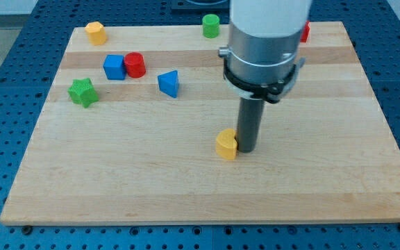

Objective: Move yellow heart towards bottom center

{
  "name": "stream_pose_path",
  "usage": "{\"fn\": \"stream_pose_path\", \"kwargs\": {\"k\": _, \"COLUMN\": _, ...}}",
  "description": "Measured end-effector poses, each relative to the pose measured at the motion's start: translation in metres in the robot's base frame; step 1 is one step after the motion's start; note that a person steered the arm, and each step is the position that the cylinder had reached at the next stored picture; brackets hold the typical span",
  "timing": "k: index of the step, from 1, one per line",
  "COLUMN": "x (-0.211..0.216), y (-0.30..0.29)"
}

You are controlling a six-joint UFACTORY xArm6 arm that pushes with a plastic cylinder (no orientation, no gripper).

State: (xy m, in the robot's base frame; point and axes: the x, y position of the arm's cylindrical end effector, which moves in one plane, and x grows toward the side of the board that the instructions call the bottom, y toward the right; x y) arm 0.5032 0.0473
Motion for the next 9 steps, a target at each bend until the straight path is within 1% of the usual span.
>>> {"fn": "stream_pose_path", "kwargs": {"k": 1, "x": -0.014, "y": -0.023}}
{"fn": "stream_pose_path", "kwargs": {"k": 2, "x": -0.018, "y": -0.055}}
{"fn": "stream_pose_path", "kwargs": {"k": 3, "x": -0.028, "y": -0.098}}
{"fn": "stream_pose_path", "kwargs": {"k": 4, "x": -0.027, "y": -0.132}}
{"fn": "stream_pose_path", "kwargs": {"k": 5, "x": -0.027, "y": -0.137}}
{"fn": "stream_pose_path", "kwargs": {"k": 6, "x": -0.020, "y": -0.129}}
{"fn": "stream_pose_path", "kwargs": {"k": 7, "x": -0.011, "y": -0.108}}
{"fn": "stream_pose_path", "kwargs": {"k": 9, "x": -0.014, "y": -0.075}}
